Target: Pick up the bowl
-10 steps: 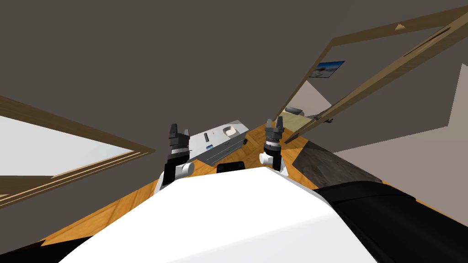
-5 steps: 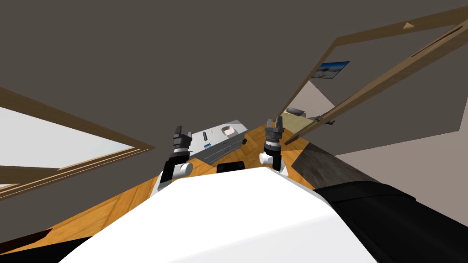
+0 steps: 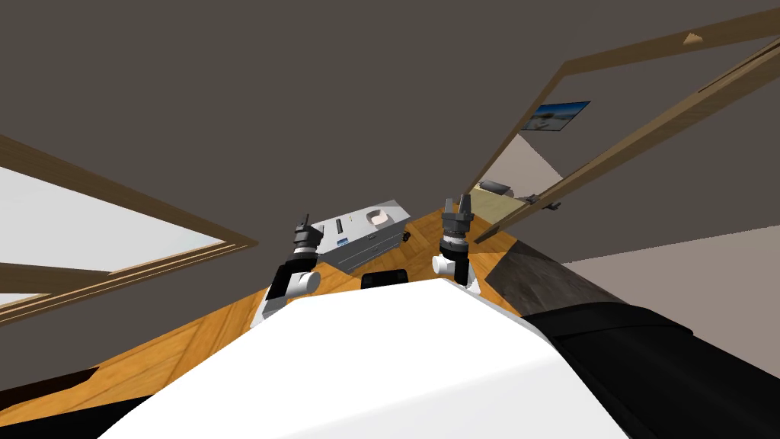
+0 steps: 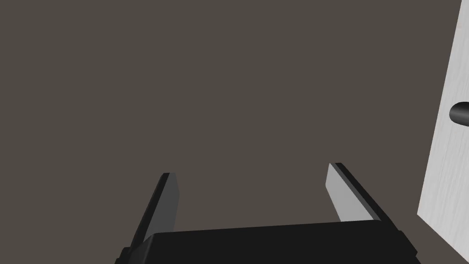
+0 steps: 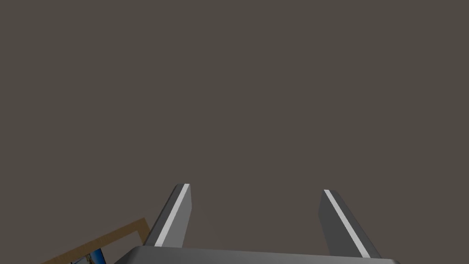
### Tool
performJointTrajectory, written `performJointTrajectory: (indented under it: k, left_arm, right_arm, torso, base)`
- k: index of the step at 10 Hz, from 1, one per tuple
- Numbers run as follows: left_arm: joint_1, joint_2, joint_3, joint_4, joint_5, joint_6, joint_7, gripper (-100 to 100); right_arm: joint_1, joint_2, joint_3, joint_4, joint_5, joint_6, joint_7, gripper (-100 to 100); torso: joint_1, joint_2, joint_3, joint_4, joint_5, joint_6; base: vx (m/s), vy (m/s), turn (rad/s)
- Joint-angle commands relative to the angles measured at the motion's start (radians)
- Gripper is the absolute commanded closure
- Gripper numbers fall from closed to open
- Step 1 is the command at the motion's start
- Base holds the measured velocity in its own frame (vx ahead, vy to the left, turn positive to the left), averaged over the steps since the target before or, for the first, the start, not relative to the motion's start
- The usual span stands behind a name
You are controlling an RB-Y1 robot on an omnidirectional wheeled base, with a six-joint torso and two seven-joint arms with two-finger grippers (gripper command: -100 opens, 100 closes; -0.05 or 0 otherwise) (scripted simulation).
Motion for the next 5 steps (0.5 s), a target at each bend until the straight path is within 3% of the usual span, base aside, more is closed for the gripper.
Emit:
performJointTrajectory:
  k: [1, 5]
  left_arm:
    - [-0.007, 0.009, 0.002, 0.017, 0.027, 0.041, 0.003, -100]
    - [-0.021, 0.036, 0.005, 0.060, 0.106, 0.156, 0.015, -100]
  right_arm:
    - [0.000, 0.000, 0.000, 0.000, 0.000, 0.000, 0.000, 0]
    - [0.000, 0.000, 0.000, 0.000, 0.000, 0.000, 0.000, 0]
  torso:
    - [0.000, 0.000, 0.000, 0.000, 0.000, 0.000]
    - [-0.003, -0.001, -0.001, 0.000, 0.000, 0.000]
  base:
    - [-0.009, -0.071, 0.035]
    - [-0.008, -0.117, 0.058]
